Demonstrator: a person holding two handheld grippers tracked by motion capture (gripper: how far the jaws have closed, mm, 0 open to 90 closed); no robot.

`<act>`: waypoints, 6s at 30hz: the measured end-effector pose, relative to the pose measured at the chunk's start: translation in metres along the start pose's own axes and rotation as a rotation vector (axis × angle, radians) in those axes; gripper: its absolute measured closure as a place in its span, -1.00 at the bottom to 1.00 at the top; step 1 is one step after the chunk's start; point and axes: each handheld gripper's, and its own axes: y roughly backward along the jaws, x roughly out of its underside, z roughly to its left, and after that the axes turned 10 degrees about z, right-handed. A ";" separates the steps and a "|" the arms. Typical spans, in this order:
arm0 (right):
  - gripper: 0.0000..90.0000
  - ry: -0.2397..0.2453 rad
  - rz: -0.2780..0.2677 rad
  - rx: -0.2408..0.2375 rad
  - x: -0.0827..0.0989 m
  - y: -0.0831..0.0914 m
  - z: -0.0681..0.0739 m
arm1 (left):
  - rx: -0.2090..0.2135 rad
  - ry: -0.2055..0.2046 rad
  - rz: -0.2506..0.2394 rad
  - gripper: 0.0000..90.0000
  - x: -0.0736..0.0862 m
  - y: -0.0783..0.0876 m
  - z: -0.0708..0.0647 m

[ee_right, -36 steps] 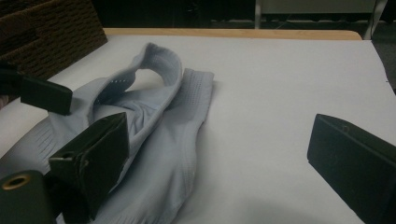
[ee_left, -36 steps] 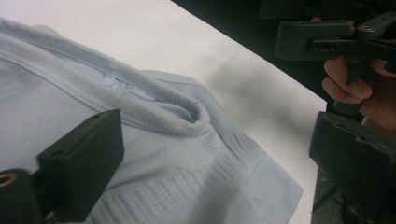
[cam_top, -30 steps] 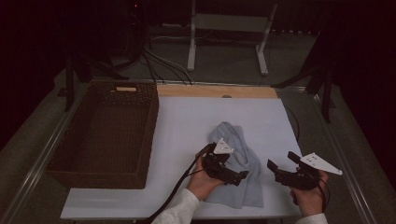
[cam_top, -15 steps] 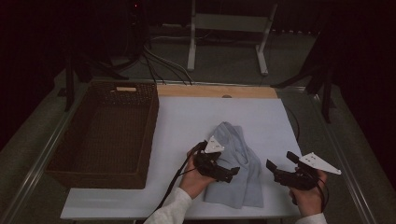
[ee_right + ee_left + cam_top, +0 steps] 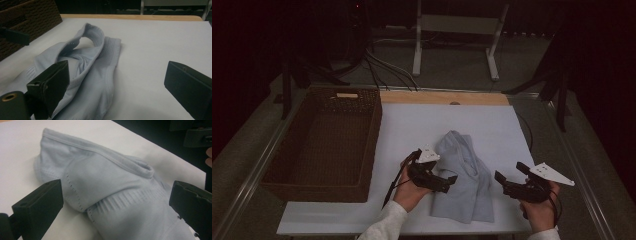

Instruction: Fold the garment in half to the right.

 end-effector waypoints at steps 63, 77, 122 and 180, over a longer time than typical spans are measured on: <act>-0.38 0.019 0.275 -0.126 -0.015 -0.062 0.045 | -0.037 0.024 -0.043 -0.99 0.012 0.025 0.015; 0.44 -0.028 0.357 -0.194 -0.013 -0.068 0.039 | -0.001 0.020 -0.014 -0.99 0.015 0.020 0.012; 0.89 -0.023 0.221 -0.077 -0.023 -0.028 0.012 | 0.004 0.023 0.016 -0.74 0.016 0.012 0.003; 0.01 -0.009 0.247 0.015 -0.010 -0.022 0.020 | 0.096 -0.093 0.108 -0.28 0.025 -0.021 -0.028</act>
